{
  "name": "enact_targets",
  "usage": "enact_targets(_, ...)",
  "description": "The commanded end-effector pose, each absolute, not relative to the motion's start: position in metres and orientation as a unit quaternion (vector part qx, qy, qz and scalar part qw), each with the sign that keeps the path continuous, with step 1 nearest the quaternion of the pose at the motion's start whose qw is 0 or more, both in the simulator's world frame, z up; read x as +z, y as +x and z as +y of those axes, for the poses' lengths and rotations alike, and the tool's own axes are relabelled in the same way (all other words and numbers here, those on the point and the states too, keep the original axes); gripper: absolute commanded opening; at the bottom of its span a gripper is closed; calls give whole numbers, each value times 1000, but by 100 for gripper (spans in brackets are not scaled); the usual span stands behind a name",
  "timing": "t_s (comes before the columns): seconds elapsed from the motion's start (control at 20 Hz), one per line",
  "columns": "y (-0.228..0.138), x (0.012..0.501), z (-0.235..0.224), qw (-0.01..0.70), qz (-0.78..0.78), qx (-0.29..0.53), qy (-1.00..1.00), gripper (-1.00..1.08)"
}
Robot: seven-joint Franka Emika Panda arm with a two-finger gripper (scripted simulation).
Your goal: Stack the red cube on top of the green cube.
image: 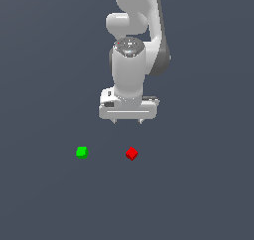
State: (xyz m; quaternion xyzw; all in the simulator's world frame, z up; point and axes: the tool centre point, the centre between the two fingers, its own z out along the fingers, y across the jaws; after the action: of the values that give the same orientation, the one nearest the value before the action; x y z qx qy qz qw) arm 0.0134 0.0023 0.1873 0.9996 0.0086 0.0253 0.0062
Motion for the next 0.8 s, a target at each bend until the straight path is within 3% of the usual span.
enact_targets(0.0,13,187,2,6,9,25,1000,100)
enact_targets(0.75,25,164,10,6,-63,21,998,100)
